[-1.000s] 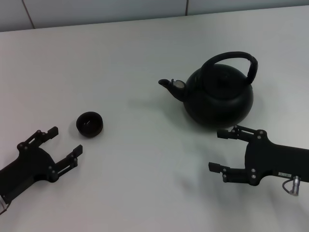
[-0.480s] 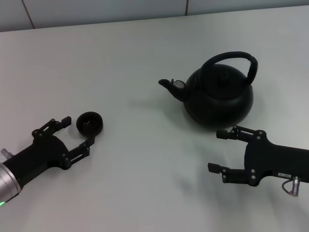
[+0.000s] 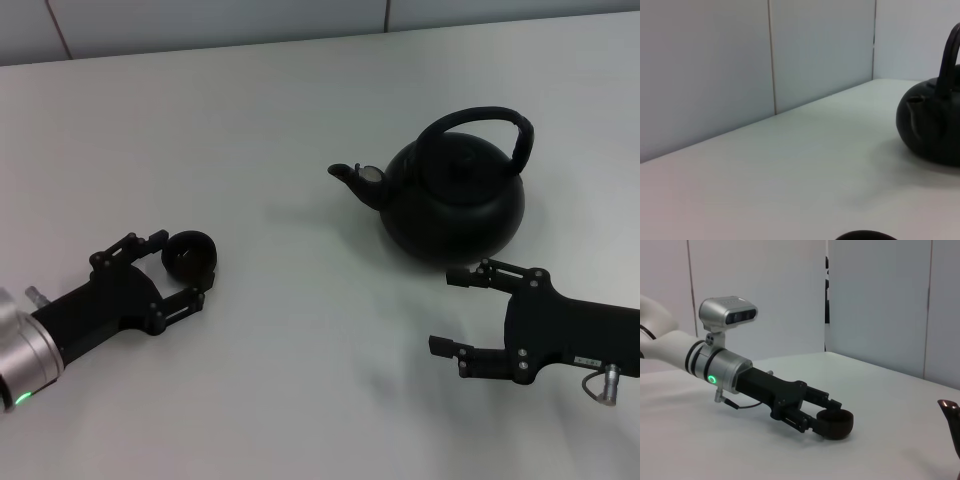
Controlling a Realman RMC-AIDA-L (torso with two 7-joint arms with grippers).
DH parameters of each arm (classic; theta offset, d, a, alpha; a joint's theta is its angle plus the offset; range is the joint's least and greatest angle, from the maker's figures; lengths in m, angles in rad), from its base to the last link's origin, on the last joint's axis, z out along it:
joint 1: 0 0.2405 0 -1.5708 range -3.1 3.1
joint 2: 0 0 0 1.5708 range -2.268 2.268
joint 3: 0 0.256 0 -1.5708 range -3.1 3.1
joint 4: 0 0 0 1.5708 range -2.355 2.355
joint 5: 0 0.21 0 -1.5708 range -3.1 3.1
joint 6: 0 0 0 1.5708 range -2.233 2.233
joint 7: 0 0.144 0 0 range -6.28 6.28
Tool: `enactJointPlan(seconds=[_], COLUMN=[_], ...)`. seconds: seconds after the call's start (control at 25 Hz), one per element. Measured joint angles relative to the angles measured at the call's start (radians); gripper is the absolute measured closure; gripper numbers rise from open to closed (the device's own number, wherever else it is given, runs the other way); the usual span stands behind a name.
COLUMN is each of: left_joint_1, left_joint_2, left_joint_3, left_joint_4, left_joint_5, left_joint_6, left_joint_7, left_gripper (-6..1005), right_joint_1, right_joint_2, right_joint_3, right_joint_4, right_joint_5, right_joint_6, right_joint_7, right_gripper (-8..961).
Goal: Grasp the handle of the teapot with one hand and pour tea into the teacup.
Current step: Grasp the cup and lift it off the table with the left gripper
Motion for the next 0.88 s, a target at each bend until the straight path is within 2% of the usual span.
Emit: enactJointPlan(seconds=[0.16,0.56,0.88], left_joint_1=[-0.021,-0.026,-0.029], left_joint_2=[-0.002,-0.002,-0.001], left_joint_3=[0.001,0.001,0.0], left_joint_4=[-0.008,-0.01,-0.01], left_joint_5=[0.0,0.0,0.0], left_joint_6=[-0.029,-0.02,-0.019], left_joint_7=[0.002,0.0,0.0], left_gripper=[197,198,262], right_joint_1=[0.001,0.004,0.01], right_joint_2=[0.0,0.001,0.002], right_joint_3=[0.001,0.0,0.0], right_joint_4=[0.0,0.005,0.01], right_joint_5=[0.0,0.0,0.0], right_joint_6=[-0.001,-0.001,-0.001], right_joint_7=[0.0,0.0,0.0], right_gripper=[140,139,139])
